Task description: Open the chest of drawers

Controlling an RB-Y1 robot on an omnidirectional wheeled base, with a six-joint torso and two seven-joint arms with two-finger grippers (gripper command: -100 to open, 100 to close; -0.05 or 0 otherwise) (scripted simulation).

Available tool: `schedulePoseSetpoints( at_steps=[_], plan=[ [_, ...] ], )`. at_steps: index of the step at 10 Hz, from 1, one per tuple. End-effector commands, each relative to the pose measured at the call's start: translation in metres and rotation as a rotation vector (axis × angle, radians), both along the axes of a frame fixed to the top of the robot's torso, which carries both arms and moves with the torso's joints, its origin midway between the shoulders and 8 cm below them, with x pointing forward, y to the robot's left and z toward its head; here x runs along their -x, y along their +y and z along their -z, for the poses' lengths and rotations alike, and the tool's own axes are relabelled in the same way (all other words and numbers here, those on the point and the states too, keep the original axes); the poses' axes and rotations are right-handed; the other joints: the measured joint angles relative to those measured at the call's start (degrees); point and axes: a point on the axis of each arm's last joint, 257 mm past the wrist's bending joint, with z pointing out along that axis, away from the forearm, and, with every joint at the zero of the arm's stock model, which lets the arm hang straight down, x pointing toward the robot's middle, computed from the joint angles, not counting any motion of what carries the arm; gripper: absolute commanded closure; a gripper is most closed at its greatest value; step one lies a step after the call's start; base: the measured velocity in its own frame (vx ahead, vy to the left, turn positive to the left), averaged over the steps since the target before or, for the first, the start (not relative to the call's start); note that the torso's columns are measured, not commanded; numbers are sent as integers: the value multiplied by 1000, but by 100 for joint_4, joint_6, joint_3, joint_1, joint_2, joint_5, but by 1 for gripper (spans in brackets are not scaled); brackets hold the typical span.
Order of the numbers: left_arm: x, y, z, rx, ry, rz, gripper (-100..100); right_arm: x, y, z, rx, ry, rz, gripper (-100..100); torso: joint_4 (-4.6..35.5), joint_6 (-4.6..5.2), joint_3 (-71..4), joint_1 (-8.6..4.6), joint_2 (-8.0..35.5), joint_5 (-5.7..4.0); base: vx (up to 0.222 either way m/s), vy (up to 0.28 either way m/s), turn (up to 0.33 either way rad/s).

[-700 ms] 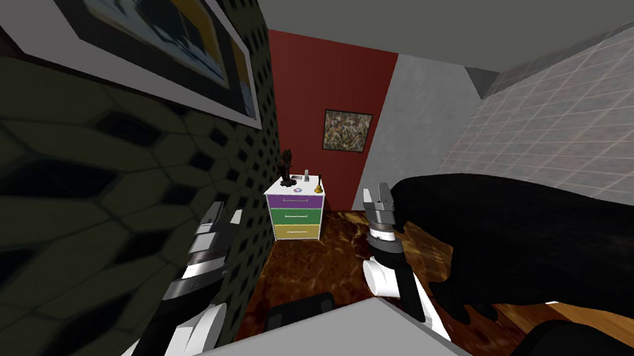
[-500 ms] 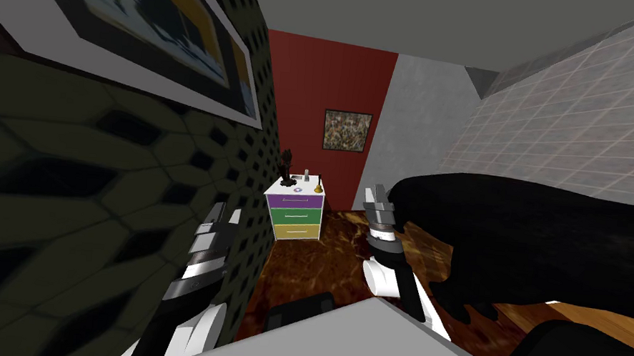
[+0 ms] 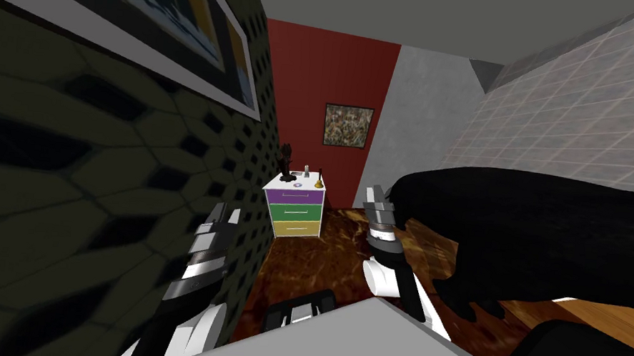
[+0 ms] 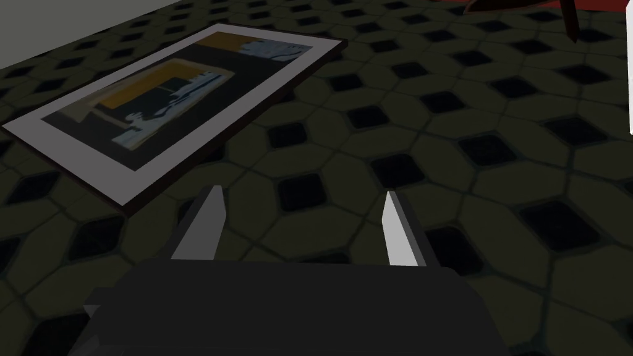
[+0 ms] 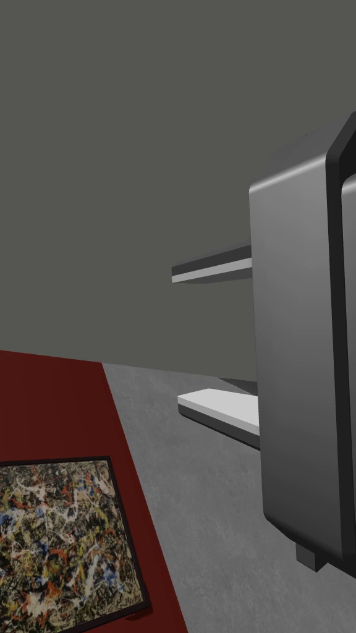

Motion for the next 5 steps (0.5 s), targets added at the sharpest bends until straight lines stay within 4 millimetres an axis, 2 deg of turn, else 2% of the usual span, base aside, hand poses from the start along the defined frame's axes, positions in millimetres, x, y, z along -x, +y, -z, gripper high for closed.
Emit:
schedulePoseSetpoints(
  at_steps=[1, 2, 3, 5],
  plan=[
    [0, 0, 0, 0, 0, 0, 0, 0, 0, 0, 0, 0, 0, 0, 423, 0, -846, 0, 423, 0, 0, 0, 0],
    [0, 0, 0, 0, 0, 0, 0, 0, 0, 0, 0, 0, 0, 0, 846, 0, -1691, 0, 846, 0, 0, 0, 0],
    [-2, -3, 4, -26, 9, 16, -100, 0, 0, 0, 0, 0, 0, 0, 1269, 0, -2538, 0, 1269, 0, 22, 0, -6],
    [-5, -7, 11, -61, 25, 38, -100, 0, 0, 0, 0, 1, 0, 0, 1511, 0, -3049, 3, 1507, 1, 42, 0, -12]
  ],
)
